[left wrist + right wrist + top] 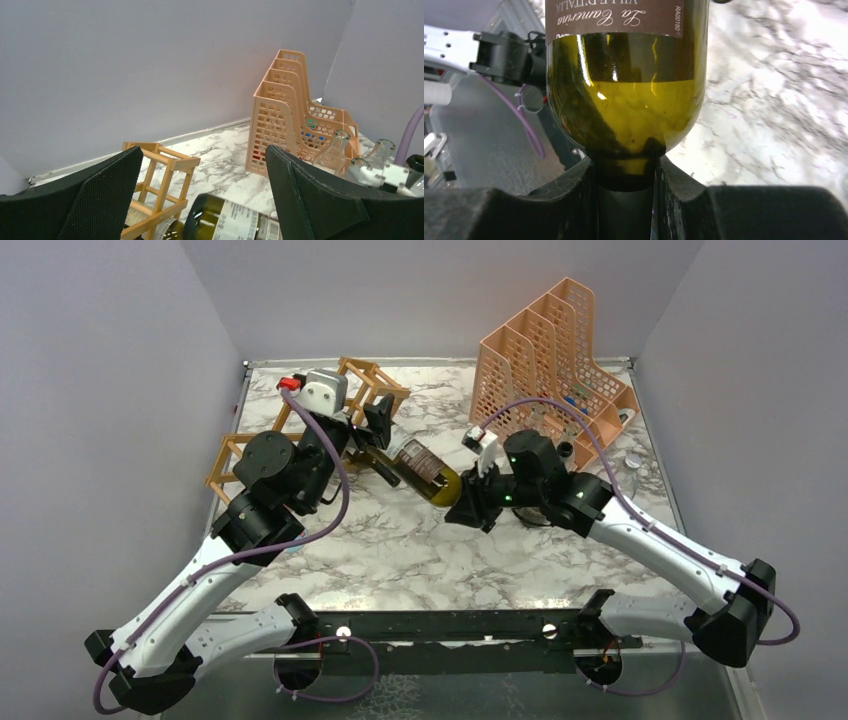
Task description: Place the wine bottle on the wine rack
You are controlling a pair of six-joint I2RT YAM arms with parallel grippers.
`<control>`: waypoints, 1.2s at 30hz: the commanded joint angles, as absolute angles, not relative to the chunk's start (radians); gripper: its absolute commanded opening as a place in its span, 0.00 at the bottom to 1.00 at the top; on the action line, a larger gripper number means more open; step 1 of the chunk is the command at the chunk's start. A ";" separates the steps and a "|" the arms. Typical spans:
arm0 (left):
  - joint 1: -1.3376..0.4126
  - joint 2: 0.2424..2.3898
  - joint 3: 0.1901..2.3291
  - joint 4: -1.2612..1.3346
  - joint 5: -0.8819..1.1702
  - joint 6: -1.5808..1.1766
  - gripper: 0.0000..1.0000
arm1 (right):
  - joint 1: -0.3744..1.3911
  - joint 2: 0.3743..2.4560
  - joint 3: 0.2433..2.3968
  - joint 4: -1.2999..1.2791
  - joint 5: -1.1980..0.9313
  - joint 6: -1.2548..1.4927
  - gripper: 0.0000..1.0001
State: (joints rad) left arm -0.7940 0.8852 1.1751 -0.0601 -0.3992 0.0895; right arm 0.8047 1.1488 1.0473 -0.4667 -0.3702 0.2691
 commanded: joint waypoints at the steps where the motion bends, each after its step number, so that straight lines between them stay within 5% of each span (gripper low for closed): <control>1: -0.798 0.900 1.257 -0.192 -0.501 0.102 0.99 | 0.904 1.191 1.062 -0.199 -0.440 0.303 0.01; 36: -0.797 0.920 1.238 -0.154 -0.610 0.152 0.99 | 1.129 1.685 1.134 0.066 -0.212 0.488 0.01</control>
State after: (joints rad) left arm -0.7940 0.9371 1.2507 -0.1665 -0.5938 0.1406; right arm 1.1133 1.6745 1.0595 -0.0906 -0.2222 0.4839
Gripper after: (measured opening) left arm 0.987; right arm 0.364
